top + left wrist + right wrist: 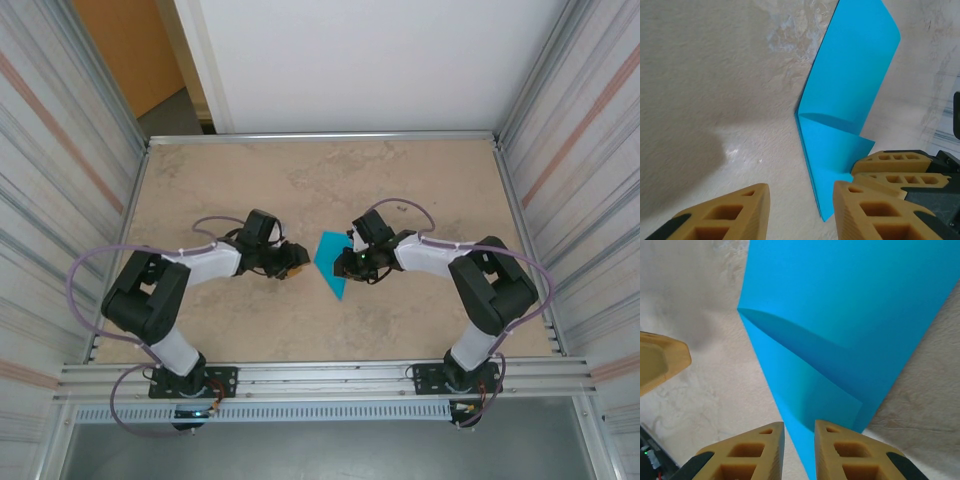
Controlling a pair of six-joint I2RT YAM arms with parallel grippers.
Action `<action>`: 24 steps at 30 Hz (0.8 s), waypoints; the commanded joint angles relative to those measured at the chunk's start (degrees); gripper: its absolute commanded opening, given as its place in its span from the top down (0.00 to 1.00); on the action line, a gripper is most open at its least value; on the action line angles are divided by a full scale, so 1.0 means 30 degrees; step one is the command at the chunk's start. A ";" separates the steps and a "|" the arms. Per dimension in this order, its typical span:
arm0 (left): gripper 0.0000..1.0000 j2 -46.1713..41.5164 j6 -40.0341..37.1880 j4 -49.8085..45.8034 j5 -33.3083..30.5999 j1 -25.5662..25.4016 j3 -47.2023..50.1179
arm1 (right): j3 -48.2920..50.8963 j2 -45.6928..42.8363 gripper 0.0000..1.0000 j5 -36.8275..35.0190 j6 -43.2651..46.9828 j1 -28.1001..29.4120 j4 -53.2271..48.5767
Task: Fold a paper plane with a square sheet of paper (pick it up from the middle)
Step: Third fold the triangle at the center of the table.
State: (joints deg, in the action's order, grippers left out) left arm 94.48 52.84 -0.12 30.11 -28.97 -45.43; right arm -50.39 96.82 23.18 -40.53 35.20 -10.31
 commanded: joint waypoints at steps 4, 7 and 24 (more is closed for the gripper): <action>0.65 0.1638 0.0084 0.0628 0.1781 -0.0418 -0.1529 | -0.0166 0.0829 0.81 -0.0721 -0.0408 -0.0244 -0.0358; 0.67 0.2185 -0.0091 0.0434 0.1997 -0.0610 -0.1986 | -0.0194 0.1163 0.84 -0.0902 -0.0348 -0.0251 -0.0625; 0.71 0.3536 -0.0996 -0.1505 0.0783 -0.0611 -0.3415 | -0.0078 0.1757 0.88 -0.1163 -0.0156 -0.0441 -0.1221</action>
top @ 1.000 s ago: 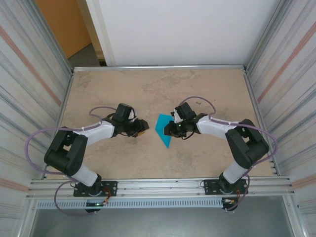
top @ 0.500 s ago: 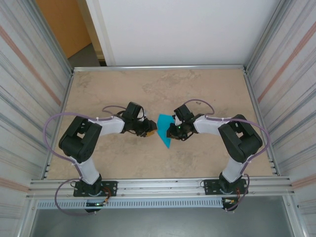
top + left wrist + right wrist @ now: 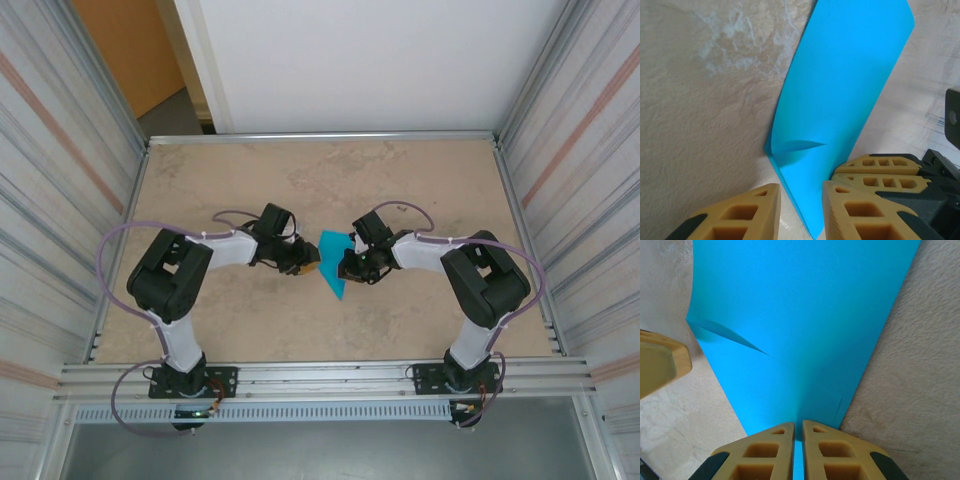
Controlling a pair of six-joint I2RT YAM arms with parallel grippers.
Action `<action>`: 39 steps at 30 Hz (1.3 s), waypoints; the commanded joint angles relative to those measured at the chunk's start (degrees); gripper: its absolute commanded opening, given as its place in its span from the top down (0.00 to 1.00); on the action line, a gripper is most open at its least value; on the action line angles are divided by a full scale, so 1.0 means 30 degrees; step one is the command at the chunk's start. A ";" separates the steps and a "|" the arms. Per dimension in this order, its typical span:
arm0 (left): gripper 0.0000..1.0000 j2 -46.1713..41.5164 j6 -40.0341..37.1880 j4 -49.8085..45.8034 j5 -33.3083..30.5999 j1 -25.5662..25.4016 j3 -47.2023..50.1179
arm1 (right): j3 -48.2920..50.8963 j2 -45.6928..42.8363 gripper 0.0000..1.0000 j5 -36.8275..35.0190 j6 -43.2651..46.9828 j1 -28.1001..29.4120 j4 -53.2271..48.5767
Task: Fold a paper plane with a square sheet of paper (pick it up from the middle)
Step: Third fold the triangle at the center of the table.
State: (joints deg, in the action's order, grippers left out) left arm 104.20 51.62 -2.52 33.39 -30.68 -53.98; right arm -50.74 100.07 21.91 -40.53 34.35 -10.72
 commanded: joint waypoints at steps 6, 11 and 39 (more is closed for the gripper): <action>0.71 0.0974 -0.0351 -0.0651 -0.0306 -0.0086 -0.1145 | 0.0053 0.0715 0.89 -0.0690 -0.0155 -0.0185 -0.1084; 0.72 0.1272 -0.0039 -0.0203 -0.0015 -0.0167 -0.1568 | 0.0041 0.0716 0.89 -0.0638 -0.0159 -0.0232 -0.1077; 0.80 0.3138 -0.6874 -0.2446 0.4368 0.0411 -0.4152 | 0.0119 0.0072 0.89 -0.0257 0.0100 -0.0669 -0.1117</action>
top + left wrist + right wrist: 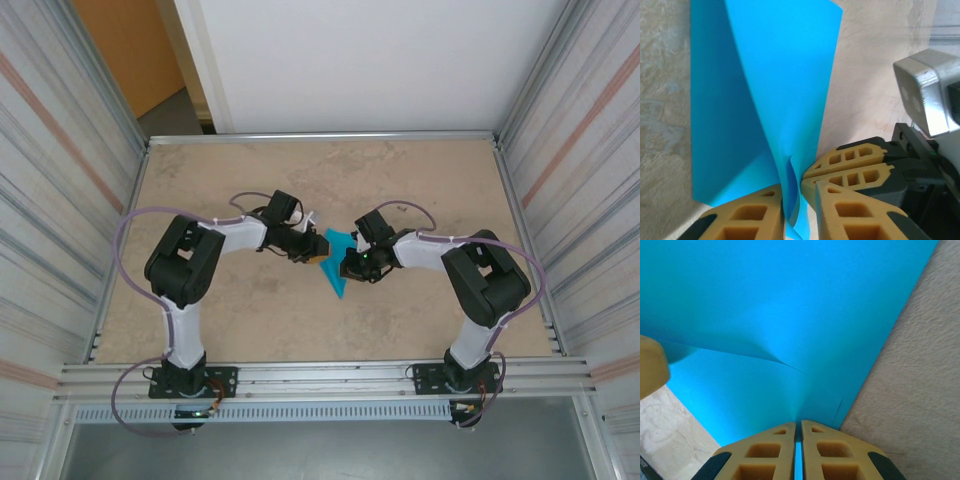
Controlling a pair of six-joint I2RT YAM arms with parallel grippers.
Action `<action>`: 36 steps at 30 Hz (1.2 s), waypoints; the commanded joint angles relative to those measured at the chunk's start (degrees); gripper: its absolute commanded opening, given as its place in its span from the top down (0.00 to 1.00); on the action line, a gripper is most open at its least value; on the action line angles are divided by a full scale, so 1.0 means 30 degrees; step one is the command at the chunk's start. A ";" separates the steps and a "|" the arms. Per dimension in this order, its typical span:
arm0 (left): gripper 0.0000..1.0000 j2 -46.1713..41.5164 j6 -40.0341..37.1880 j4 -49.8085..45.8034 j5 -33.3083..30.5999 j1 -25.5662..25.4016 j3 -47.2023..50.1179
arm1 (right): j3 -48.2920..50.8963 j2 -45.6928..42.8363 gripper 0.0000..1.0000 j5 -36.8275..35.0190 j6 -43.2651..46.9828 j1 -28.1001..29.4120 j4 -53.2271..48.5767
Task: Fold a paper plane with a square sheet of paper (pick it up from the middle)
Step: Third fold the triangle at the center of the table, then fourth fold the wing at the center of the table.
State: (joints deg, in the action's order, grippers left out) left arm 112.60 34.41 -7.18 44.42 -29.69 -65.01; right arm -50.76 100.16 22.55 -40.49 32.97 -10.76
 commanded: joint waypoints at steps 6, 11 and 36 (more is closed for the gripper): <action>0.91 0.0410 -0.1364 -0.1227 0.0425 0.0326 -0.0632 | 0.0050 -0.0665 0.84 -0.0481 0.0468 -0.0405 -0.1128; 0.95 -0.0649 -0.0312 -0.0840 -0.1008 0.0764 0.0313 | -0.0349 -0.2645 0.66 -0.1842 0.2063 -0.0530 -0.1293; 0.95 -0.6120 0.7344 -0.1254 -0.6725 0.1358 0.4685 | 0.2542 -0.2373 0.53 -0.8148 0.9191 0.6304 0.9841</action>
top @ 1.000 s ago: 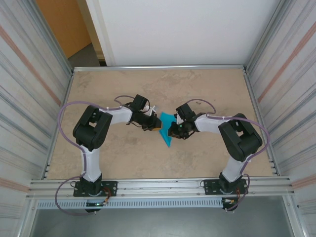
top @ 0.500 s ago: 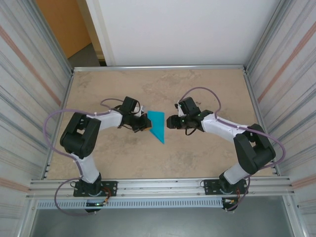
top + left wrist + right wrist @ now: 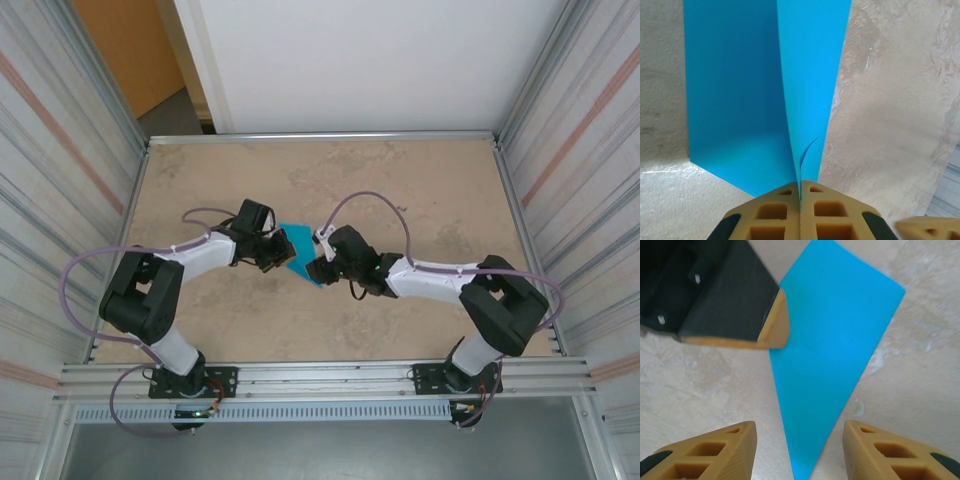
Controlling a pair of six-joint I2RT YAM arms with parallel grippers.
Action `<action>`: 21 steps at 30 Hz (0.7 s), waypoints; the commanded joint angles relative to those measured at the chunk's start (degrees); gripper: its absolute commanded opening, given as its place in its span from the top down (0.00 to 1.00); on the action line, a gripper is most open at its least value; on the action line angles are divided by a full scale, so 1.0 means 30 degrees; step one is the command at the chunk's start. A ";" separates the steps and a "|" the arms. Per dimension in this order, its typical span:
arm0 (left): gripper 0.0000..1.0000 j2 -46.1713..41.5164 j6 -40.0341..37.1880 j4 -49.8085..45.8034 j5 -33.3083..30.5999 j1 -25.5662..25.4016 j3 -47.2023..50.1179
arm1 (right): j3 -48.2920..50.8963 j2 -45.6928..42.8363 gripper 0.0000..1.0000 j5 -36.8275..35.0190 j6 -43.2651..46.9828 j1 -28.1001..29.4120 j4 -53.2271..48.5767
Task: Fold a paper plane with a square sheet of paper (pick it up from the middle)
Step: Fourth fold the wing at the center of the table.
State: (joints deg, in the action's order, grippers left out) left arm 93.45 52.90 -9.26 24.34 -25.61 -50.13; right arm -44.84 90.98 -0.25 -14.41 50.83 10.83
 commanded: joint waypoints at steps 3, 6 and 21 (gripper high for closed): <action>0.95 0.0406 0.1635 -0.0675 0.0038 -0.0104 -0.0513 | 0.0991 0.1387 0.53 -0.0531 0.0775 0.0598 0.4028; 0.95 0.0519 0.1787 -0.1212 -0.0007 -0.0159 -0.0806 | 0.1008 0.2159 0.56 -0.0635 0.1422 0.0802 0.4867; 0.95 0.0608 0.2229 -0.1753 0.0272 -0.0393 -0.1229 | 0.0998 0.4627 0.60 -0.3753 0.2343 0.1777 0.7337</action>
State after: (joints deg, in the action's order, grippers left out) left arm 94.96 58.85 -12.45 24.53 -26.37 -52.40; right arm -41.87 104.16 -7.68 -8.54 55.66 29.85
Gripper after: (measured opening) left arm 0.054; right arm 0.400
